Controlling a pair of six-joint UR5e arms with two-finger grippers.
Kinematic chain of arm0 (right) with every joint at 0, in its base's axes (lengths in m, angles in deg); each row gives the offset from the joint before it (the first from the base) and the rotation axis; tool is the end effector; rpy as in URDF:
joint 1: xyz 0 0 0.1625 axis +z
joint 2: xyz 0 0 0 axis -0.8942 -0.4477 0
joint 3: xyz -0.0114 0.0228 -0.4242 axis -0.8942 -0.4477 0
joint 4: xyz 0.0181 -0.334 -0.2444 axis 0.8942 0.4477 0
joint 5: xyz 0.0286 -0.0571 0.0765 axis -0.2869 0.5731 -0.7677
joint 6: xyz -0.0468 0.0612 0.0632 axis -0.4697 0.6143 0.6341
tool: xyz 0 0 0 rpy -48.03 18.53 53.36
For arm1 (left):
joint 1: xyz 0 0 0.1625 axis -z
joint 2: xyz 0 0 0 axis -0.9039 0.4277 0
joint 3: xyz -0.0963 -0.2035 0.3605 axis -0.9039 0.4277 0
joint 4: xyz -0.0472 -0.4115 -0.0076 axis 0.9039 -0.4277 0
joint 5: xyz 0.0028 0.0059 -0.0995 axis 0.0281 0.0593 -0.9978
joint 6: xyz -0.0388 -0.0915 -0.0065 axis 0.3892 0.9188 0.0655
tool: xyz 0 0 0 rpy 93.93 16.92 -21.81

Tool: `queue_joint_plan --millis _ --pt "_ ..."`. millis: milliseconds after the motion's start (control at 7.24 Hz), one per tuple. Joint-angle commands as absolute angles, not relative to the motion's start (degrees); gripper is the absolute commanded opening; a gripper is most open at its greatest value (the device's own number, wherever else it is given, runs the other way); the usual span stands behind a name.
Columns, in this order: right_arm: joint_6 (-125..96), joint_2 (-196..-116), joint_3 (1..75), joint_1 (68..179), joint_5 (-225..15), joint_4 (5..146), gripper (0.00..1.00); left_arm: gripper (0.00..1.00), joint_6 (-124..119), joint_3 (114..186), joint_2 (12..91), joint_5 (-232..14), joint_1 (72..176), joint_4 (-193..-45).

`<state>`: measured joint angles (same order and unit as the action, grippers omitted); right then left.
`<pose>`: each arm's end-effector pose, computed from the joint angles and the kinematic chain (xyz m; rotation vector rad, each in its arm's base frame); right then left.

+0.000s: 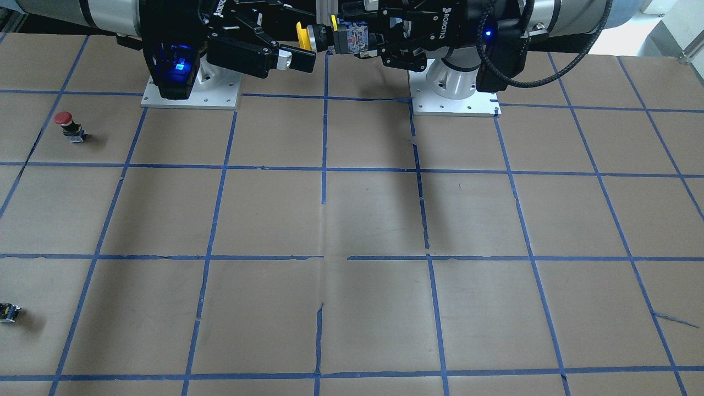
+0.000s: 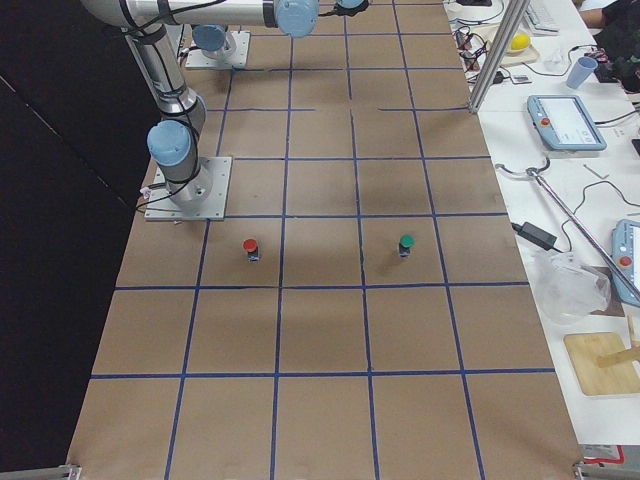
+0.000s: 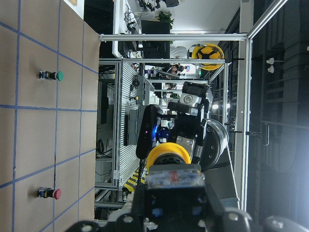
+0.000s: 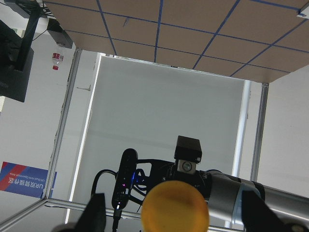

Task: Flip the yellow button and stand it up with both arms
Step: 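Grasp the button's yellow cap with the right gripper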

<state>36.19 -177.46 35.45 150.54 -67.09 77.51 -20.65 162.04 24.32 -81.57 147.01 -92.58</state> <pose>0.2055 -0.4898 0.5482 1.2205 1.4951 0.9457 -0.1726 -0.4593 0.5283 0.1284 -1.6718 0.0716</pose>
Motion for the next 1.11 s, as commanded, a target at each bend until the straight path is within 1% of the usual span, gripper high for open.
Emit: queue_joint_plan --millis 0,138,276,414,553,691,829,967 --pt "36.15 -177.35 35.53 150.42 -66.99 77.61 0.9 0.02 -20.63 162.13 24.43 -81.66 147.03 -92.57" --pt "36.15 -177.52 35.53 150.42 -67.07 77.61 0.81 0.02 -20.63 162.13 24.34 -81.66 147.03 -92.57" --pt "36.15 -177.52 35.53 150.24 -67.08 77.7 0.68 0.02 -20.63 162.13 24.25 -81.66 147.03 -92.57" --pt "36.15 -177.52 35.53 150.07 -67.08 77.61 0.48 0.02 -20.63 162.13 24.25 -81.66 147.03 -92.57" --pt "36.15 -177.44 35.53 150.06 -67.08 77.61 0.36 0.03 -20.55 162.13 24.16 -81.66 147.12 -92.57" --pt "36.15 -177.44 35.53 149.98 -67.16 77.43 0.28 0.23 -20.72 162.13 24.16 -81.58 147.12 -92.57" --pt "36.15 -177.44 35.53 149.98 -67.16 77.26 0.23 0.69 -20.2 162.13 24.16 -81.66 147.12 -92.57" --pt "36.15 -177.44 35.53 149.89 -67.25 77.26 0.21 0.9 -19.5 161.95 24.16 -81.49 147.12 -92.57"
